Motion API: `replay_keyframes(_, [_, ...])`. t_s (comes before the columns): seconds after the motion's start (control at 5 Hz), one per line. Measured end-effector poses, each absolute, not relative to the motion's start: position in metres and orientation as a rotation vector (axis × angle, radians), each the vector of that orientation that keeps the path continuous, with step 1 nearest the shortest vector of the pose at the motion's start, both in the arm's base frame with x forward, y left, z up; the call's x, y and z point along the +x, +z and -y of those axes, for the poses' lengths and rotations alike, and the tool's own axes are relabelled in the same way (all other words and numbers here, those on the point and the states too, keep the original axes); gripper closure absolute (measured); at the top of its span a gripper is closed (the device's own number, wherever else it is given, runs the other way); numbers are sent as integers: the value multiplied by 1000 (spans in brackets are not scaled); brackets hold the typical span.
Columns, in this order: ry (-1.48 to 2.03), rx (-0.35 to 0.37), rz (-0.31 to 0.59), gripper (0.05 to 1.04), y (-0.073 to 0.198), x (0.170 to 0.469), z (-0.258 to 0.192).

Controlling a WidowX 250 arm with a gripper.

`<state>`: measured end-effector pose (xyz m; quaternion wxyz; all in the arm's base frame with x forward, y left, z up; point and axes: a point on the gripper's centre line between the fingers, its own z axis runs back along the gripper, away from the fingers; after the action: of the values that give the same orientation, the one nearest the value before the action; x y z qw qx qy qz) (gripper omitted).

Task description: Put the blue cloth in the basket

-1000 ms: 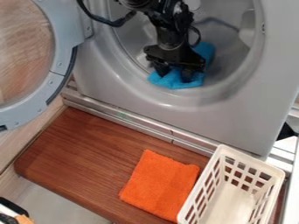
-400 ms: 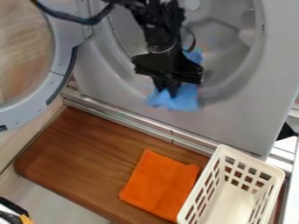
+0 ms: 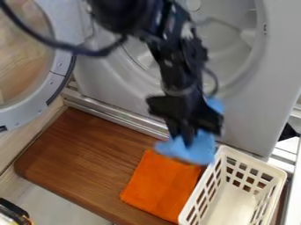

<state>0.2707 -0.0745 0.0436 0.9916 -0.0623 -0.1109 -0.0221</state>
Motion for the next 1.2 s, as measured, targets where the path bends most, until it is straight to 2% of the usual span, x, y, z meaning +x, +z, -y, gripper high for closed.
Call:
replay_keyframes(0.2, [-120, -145, 173, 991, 23, 257, 100])
replay_keyframes(0.4, [-165, -126, 138, 991, 7, 249, 115])
replay_keyframes(0.8, [-244, -99, 132, 962, -1, 243, 137])
replay_keyframes(1.0, [-272, -99, 134, 766, -1, 242, 143])
replay_keyframes(1.2, [-260, -97, 136, 463, -2, 241, 142])
